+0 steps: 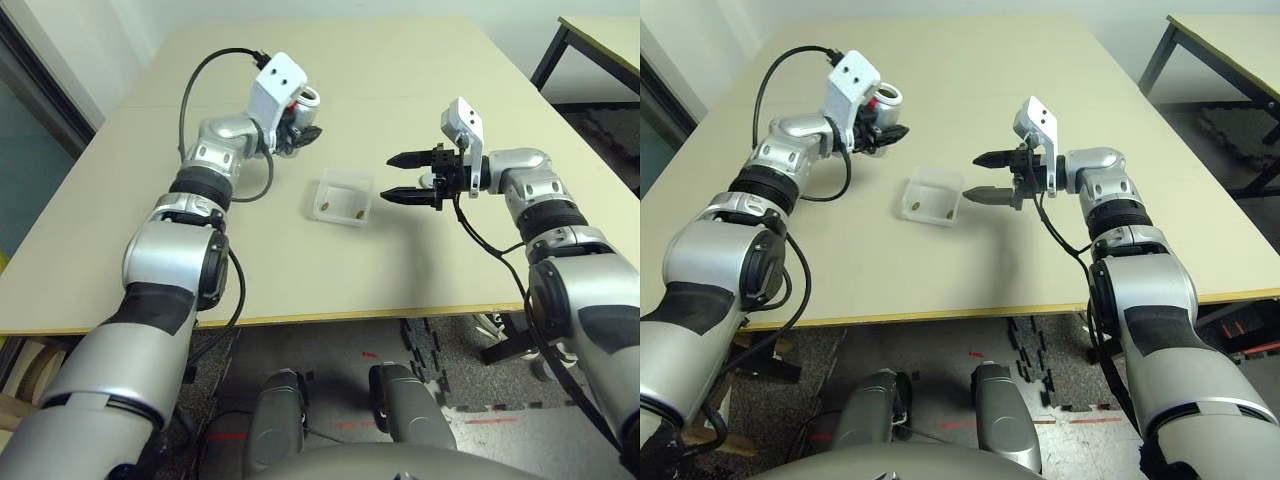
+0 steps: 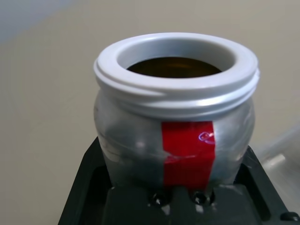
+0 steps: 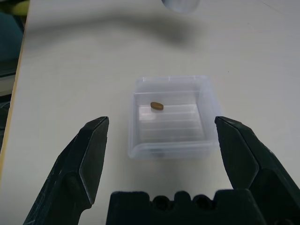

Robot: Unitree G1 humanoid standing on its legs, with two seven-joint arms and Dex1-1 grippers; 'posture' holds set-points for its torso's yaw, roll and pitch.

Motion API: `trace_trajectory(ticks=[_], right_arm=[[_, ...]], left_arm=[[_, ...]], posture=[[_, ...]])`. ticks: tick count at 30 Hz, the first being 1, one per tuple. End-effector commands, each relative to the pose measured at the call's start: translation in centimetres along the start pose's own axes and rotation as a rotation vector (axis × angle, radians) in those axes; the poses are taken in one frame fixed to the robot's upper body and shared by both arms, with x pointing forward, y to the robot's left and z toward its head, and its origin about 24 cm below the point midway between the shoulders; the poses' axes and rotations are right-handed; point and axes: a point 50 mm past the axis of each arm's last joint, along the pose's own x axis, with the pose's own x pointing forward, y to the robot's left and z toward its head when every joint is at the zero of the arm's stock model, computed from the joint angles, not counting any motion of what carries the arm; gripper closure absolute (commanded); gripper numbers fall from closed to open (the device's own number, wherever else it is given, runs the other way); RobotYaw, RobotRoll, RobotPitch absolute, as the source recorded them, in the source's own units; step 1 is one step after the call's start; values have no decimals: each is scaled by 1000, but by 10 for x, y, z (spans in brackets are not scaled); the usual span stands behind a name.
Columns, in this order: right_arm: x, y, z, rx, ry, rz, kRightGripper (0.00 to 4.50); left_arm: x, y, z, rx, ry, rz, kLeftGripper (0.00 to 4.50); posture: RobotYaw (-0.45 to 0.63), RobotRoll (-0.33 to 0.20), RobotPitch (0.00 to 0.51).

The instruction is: Pour the medicine from the bottle into the box.

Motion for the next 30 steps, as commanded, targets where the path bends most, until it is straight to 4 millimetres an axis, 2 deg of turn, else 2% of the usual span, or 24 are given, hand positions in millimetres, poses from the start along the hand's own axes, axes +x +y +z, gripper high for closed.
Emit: trace_trajectory(ticks=[1, 6, 13, 24, 30], right_arm=[[1, 0, 4, -21, -18, 4, 0], [1, 0, 3, -18, -12, 2, 0], [0, -1, 3, -18, -6, -6, 0], [-1, -1, 2, -18, 1, -14, 0], [-1, -2, 2, -19, 4, -21, 0]], left_arm=[[-5, 6, -13, -96, -56, 103, 1779], [-13, 10, -36, -190, -113, 246, 1779], [-26, 19, -62, -183, -66, 371, 1779], [-35, 13, -96, -212, 21, 410, 1779], [-38, 10, -107, -209, 46, 414, 1779]], posture=[[-128, 0, 65], [-121, 0, 68], [-127, 0, 71], [-127, 0, 70], [-128, 0, 69]])
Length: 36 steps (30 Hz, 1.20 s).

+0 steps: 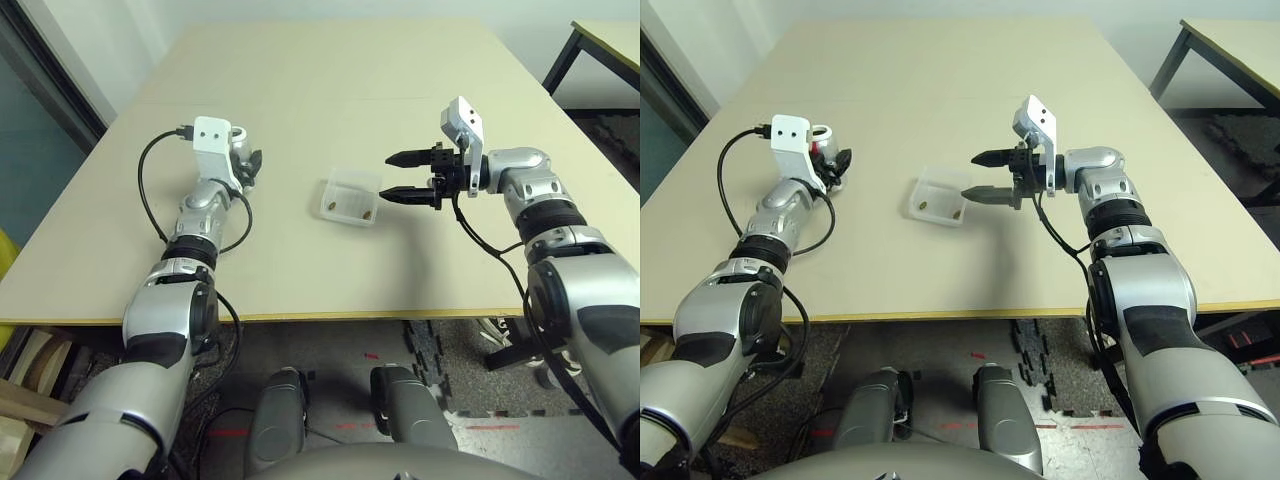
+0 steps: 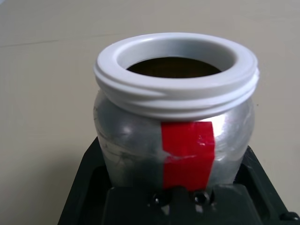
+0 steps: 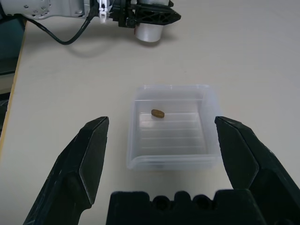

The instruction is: Pour the medicine from the bottle into the box.

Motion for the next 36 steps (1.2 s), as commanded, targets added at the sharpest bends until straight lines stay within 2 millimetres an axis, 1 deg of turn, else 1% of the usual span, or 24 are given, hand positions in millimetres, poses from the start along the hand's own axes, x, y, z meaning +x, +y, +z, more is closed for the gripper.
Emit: trace_trajectory(ticks=[1, 5, 14, 25, 30, 36], right_arm=[[-1, -1, 2, -10, 4, -5, 0], [-1, -1, 3, -12, 4, -4, 0], [-1, -2, 5, -19, 5, -6, 0], [-4, -2, 4, -17, 7, -12, 0], [-1, -2, 4, -18, 4, -11, 0], [0, -2, 5, -19, 2, -8, 0]], left_arm=[[-4, 0, -15, 6, 36, 9, 1779], [-6, 0, -20, 9, 48, 8, 1779], [-5, -5, -21, -5, 9, 0, 1779], [-10, -6, -34, -4, 19, -1, 1779], [-13, -5, -39, -5, 26, -5, 40], [-14, -5, -40, -6, 27, -8, 40]], posture=[[-128, 0, 69], [-126, 0, 67], [-129, 0, 64], [-136, 0, 75], [-130, 0, 76], [-126, 0, 78]])
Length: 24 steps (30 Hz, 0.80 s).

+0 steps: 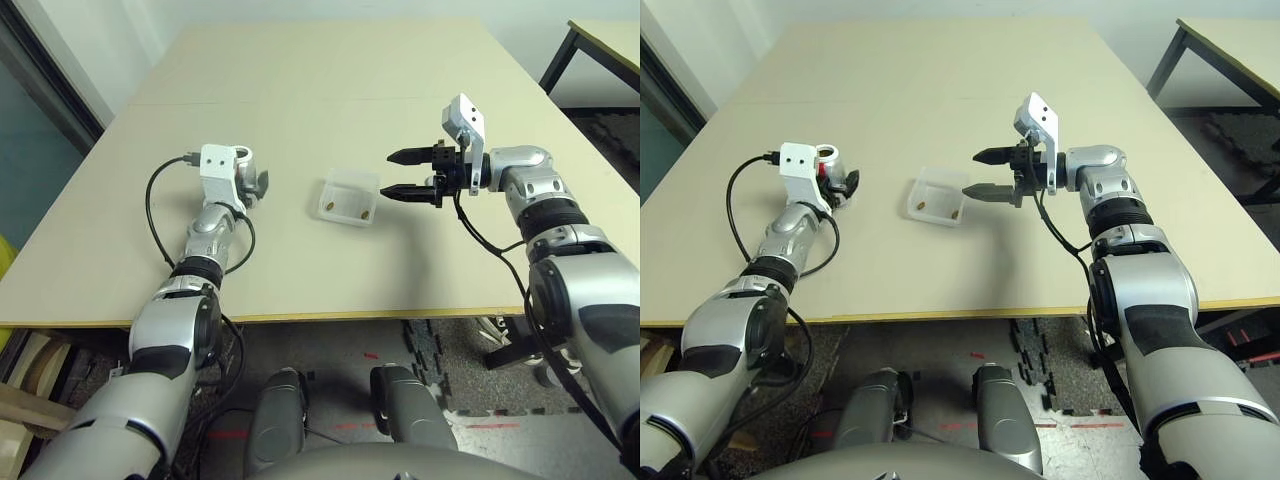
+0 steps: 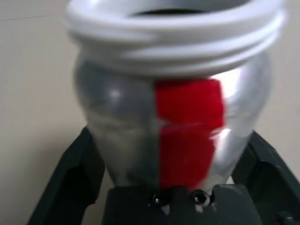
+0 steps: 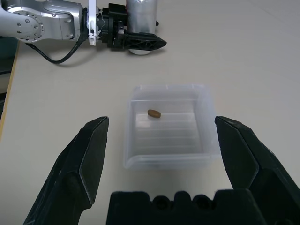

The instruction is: Pour the medicine from the bottle into the box.

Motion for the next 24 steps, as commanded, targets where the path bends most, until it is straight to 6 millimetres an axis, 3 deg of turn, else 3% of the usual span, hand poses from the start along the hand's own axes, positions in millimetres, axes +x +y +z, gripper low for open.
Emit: trace_trajectory(ticks=[1, 14, 24], right_arm=[[1, -1, 3, -11, 2, 1, 0], [-1, -1, 0, -3, 6, -3, 0], [1, 1, -4, 11, 4, -2, 0]], left_arm=[[-2, 0, -5, -6, 11, -2, 40], [-10, 0, -3, 15, -53, -97, 40], [-33, 1, -6, 27, -91, -103, 40]], posture=[[-126, 0, 78], [-132, 0, 82], [-127, 0, 88]])
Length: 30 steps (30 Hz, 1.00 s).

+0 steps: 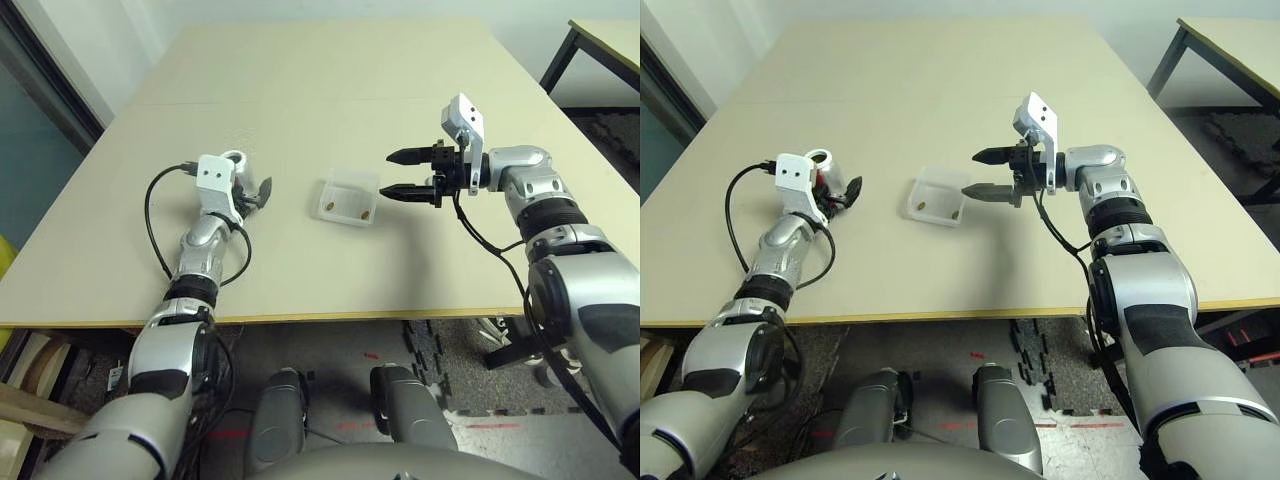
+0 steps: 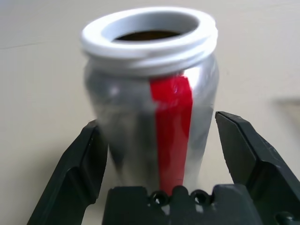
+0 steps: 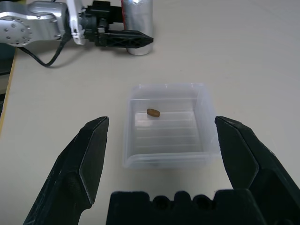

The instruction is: Pour the medicine from the bottle into the box.

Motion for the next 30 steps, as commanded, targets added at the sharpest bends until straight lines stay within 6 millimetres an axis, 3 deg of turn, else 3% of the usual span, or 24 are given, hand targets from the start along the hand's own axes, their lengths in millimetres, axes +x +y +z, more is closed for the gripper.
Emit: trace_trajectory(ticks=[1, 10, 14, 18, 25, 30], right_arm=[[1, 1, -2, 1, 3, -1, 0], [0, 0, -4, 16, -10, -17, 0], [-6, -6, -7, 82, -51, -131, 0], [-12, -8, -12, 146, -100, -209, 0], [-10, -7, -15, 158, -110, -223, 0], [-20, -16, -14, 201, -169, -375, 0]], left_arm=[[-7, -6, -3, -20, 12, -11, 40], [-41, -16, 5, -37, -27, -31, 40], [-59, -17, 18, -42, -75, -35, 40], [-70, -5, 28, -45, -84, 13, 40], [-71, 15, 41, -26, -108, 89, 40], [-78, 31, 52, -7, -133, 130, 40]], posture=[[-127, 0, 88], [-121, 0, 90], [-109, 0, 92], [-96, 0, 94], [-88, 0, 95], [-77, 0, 99]])
